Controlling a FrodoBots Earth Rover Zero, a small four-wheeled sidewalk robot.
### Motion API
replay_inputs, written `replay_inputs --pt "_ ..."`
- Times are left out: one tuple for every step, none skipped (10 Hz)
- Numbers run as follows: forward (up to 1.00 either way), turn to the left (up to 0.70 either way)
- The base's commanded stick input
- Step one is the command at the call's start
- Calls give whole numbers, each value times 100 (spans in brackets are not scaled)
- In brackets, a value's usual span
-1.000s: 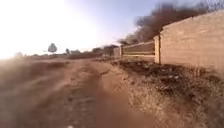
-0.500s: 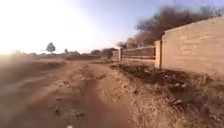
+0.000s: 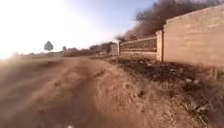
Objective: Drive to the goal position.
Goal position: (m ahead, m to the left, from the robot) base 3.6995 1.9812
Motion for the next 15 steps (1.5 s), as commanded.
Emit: replay_inputs --pt "70 0" --pt "70 0" --pt "70 0" --pt "70 0" --pt "70 0" --pt "70 0" --pt "70 0" --pt "70 0" --pt "70 0" --pt "70 0" --pt "70 0" --pt "70 0" --pt "70 0" --pt "70 0" --pt "70 0"
